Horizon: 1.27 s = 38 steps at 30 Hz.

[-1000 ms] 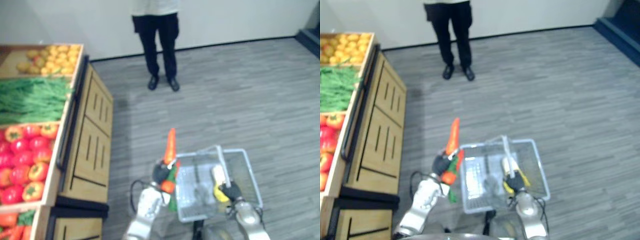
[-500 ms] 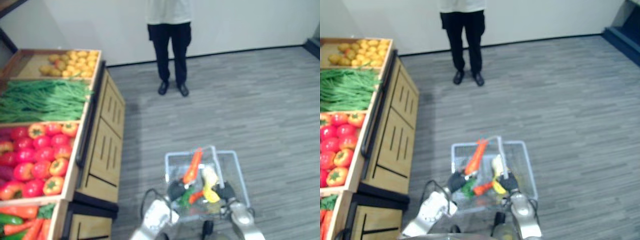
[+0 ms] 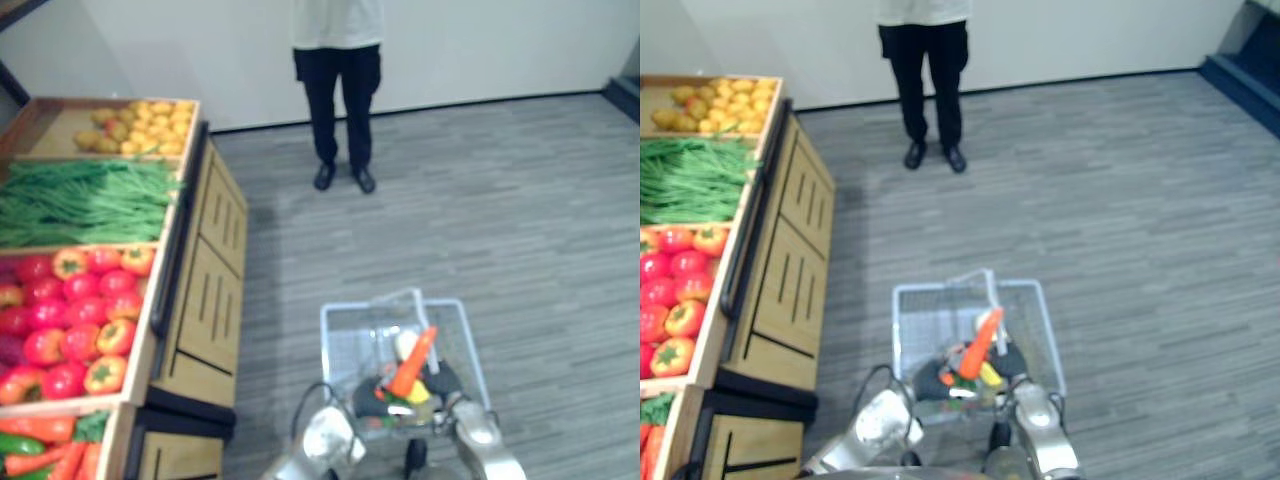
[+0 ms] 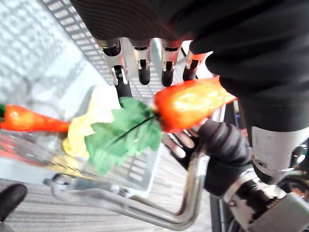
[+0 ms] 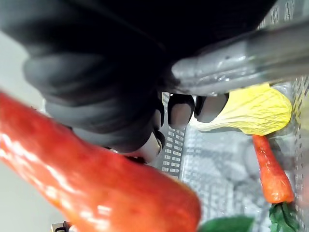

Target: Pick vegetable in the basket

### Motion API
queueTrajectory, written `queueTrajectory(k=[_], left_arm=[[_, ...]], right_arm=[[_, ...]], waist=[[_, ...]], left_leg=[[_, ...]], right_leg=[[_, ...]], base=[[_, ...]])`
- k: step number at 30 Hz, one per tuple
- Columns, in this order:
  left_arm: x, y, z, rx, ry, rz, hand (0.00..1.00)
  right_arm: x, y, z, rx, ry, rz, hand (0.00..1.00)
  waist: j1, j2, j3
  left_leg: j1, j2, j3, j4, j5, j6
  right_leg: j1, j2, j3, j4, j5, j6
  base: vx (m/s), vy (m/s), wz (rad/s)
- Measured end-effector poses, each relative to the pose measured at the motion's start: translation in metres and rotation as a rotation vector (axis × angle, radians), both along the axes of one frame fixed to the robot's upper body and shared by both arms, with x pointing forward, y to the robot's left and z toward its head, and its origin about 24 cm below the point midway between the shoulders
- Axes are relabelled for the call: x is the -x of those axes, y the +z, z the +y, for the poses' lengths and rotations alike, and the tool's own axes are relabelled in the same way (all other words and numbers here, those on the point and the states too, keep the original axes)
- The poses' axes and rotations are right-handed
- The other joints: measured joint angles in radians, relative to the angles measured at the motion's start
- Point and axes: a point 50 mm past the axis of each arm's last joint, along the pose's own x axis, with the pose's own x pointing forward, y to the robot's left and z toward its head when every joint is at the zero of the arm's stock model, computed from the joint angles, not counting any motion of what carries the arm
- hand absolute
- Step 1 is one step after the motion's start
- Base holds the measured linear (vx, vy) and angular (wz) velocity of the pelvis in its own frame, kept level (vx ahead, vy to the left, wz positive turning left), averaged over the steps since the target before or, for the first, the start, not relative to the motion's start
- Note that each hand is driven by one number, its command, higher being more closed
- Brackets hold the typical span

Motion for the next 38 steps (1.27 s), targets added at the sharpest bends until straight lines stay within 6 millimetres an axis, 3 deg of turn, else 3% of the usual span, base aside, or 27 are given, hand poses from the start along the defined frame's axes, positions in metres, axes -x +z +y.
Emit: queueTrajectory(k=[7, 14, 21, 24, 27, 28, 30, 32, 35, 38], left_arm=[[-0.008, -0.002, 0.018, -0.085, 0.073, -0.052, 0.0], [-0.029, 0.009, 0.076, -0.146, 0.402, -0.143, 0.0], [-0.03, 0.029, 0.154, -0.159, 0.916, -0.27, 0.0], [-0.025, 0.029, 0.175, -0.162, 1.057, -0.277, 0.0], [-0.012, 0.009, 0.195, -0.2, 1.166, -0.165, 0.0], [0.003, -0.015, 0.203, -0.208, 1.229, -0.015, 0.0], [0.015, -0.032, 0.207, -0.214, 1.26, 0.105, 0.0], [0.047, -0.062, 0.211, -0.229, 1.318, 0.332, 0.0], [0.086, -0.085, 0.211, -0.254, 1.333, 0.554, 0.0], [0.094, -0.088, 0.21, -0.249, 1.313, 0.598, 0.0]], right_arm=[[0.002, -0.002, -0.009, -0.005, -0.057, 0.008, 1.0], [0.024, -0.013, -0.054, 0.031, -0.292, 0.076, 1.0], [0.053, -0.03, -0.099, 0.13, -0.556, 0.187, 1.0], [0.063, -0.036, -0.109, 0.153, -0.632, 0.229, 1.0], [0.072, -0.042, -0.12, 0.18, -0.676, 0.288, 1.0], [0.076, -0.045, -0.126, 0.196, -0.682, 0.321, 1.0], [0.076, -0.047, -0.127, 0.208, -0.674, 0.342, 1.0], [0.076, -0.052, -0.129, 0.214, -0.666, 0.376, 1.0], [0.077, -0.057, -0.13, 0.197, -0.683, 0.411, 1.0], [0.077, -0.06, -0.128, 0.189, -0.676, 0.426, 1.0]], waist=[[-0.011, -0.018, 0.0], [-0.014, -0.018, 0.0], [-0.014, -0.018, -0.001], [-0.014, -0.018, -0.001], [-0.015, -0.016, -0.002], [-0.016, -0.016, -0.009], [-0.016, -0.017, -0.009], [-0.016, -0.018, -0.009], [-0.013, -0.018, -0.014], [-0.012, -0.019, -0.015]], left_leg=[[0.005, -0.005, -0.005, -0.002, 0.001, 0.001], [0.007, -0.005, -0.026, -0.003, 0.004, 0.006], [0.009, -0.005, -0.028, -0.001, 0.006, 0.008], [0.011, -0.006, -0.028, -0.001, 0.006, 0.009], [0.025, -0.005, -0.025, -0.002, 0.006, 0.009], [0.028, -0.006, -0.023, -0.003, 0.006, 0.008], [0.028, -0.006, -0.021, -0.003, 0.006, 0.008], [0.036, -0.005, -0.016, -0.003, 0.005, 0.008], [0.046, -0.004, -0.002, -0.006, 0.003, 0.004], [0.044, -0.004, -0.001, -0.005, 0.003, 0.004]], right_leg=[[0.006, -0.005, -0.004, -0.005, 0.001, 0.002], [0.018, -0.007, -0.027, -0.005, 0.001, 0.002], [0.023, -0.008, -0.031, 0.0, 0.001, 0.002], [0.025, -0.009, -0.031, 0.0, 0.001, 0.002], [0.035, -0.008, -0.028, 0.0, 0.001, 0.002], [0.036, -0.008, -0.026, -0.001, 0.001, 0.003], [0.036, -0.008, -0.025, -0.001, 0.001, 0.003], [0.04, -0.006, -0.019, -0.001, 0.001, 0.002], [0.042, -0.004, -0.003, -0.006, 0.001, 0.003], [0.04, -0.005, -0.001, -0.006, 0.001, 0.003]], base=[[-0.01, 0.011, 0.01], [-0.01, 0.009, 0.08], [0.0, 0.0, 0.0], [0.0, 0.0, 0.0], [0.0, 0.006, -0.01], [-0.01, 0.019, -0.03], [-0.02, 0.015, -0.04], [-0.02, 0.011, -0.07], [-0.02, 0.016, -0.12], [0.0, 0.0, 0.0]])
